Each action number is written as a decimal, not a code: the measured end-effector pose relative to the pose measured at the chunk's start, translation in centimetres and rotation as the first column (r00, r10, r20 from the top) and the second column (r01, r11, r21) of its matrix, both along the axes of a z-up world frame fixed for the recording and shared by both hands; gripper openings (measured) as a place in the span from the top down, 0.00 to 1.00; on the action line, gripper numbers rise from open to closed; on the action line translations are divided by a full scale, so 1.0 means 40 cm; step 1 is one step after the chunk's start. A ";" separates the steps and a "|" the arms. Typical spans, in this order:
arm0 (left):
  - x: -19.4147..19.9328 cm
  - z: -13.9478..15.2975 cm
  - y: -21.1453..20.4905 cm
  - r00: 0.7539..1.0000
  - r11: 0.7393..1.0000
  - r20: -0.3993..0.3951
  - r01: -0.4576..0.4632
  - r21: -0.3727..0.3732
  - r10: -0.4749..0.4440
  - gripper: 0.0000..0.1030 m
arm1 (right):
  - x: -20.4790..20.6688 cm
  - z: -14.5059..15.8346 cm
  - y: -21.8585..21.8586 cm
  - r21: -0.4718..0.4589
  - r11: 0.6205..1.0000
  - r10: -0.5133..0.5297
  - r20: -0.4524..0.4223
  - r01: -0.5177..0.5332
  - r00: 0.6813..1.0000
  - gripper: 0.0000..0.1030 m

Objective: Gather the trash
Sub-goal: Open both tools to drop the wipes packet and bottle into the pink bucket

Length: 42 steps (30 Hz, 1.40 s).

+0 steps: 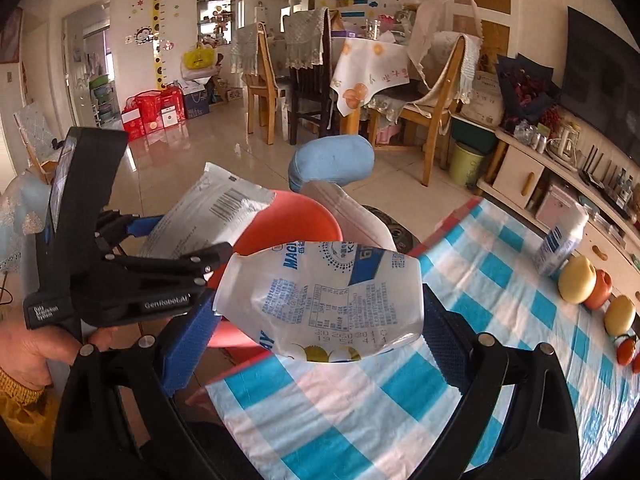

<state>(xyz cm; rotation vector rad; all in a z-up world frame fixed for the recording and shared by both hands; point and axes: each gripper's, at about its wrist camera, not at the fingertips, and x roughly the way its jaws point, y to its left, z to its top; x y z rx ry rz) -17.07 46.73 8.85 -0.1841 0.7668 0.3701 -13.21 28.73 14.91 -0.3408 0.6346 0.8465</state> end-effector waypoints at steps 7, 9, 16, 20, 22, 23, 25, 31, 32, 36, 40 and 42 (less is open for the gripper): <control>0.010 -0.046 0.075 0.999 0.998 0.001 -0.034 -0.051 0.034 0.24 | 0.038 -0.025 0.133 -0.043 0.998 0.056 0.031 -0.054 0.998 0.07; 0.015 -0.050 0.083 0.999 0.998 0.004 -0.032 -0.045 0.033 0.24 | 0.054 -0.047 0.160 -0.057 0.996 0.071 0.007 -0.071 0.997 0.07; 0.038 -0.068 0.094 1.000 0.999 0.003 -0.020 -0.041 0.020 0.21 | 0.130 -0.096 0.165 0.042 0.998 0.051 -0.166 -0.045 0.985 0.04; 0.032 -0.079 0.097 1.000 0.997 0.012 -0.019 -0.075 0.020 0.21 | 0.132 -0.092 0.150 0.066 0.998 0.009 -0.166 0.002 0.986 0.04; 0.031 -0.084 0.096 1.000 0.997 0.015 -0.014 -0.078 0.015 0.19 | 0.133 -0.090 0.134 0.075 0.997 -0.021 -0.165 0.034 0.986 0.04; 0.029 -0.085 0.091 1.000 0.997 0.017 -0.011 -0.073 0.012 0.16 | 0.134 -0.089 0.123 0.084 0.995 -0.032 -0.172 0.047 0.985 0.04; 0.026 -0.084 0.080 1.000 0.999 0.015 -0.015 -0.050 0.016 0.13 | 0.130 -0.084 0.103 0.092 0.993 -0.053 -0.167 0.069 0.985 0.04; 0.025 -0.059 0.020 0.999 0.998 0.023 -0.038 0.040 0.037 0.08 | 0.084 -0.072 0.044 0.021 0.994 -0.110 -0.026 0.110 0.994 0.04; 0.023 -0.052 0.008 0.999 0.998 0.028 -0.037 0.057 0.035 0.08 | 0.074 -0.069 0.030 0.013 0.993 -0.121 0.002 0.121 0.993 0.04; 0.023 -0.014 -0.054 0.998 0.993 0.061 -0.029 0.113 0.022 0.07 | 0.053 -0.059 -0.037 0.018 0.987 -0.158 0.045 0.157 0.986 0.04; 0.029 0.026 -0.116 0.996 0.991 0.091 -0.009 0.136 -0.004 0.07 | 0.039 -0.044 -0.101 0.022 0.980 -0.199 0.085 0.198 0.976 0.04; 0.029 0.047 -0.144 0.994 0.989 0.108 -0.003 0.146 -0.013 0.07 | 0.031 -0.038 -0.129 0.025 0.975 -0.221 0.105 0.219 0.970 0.04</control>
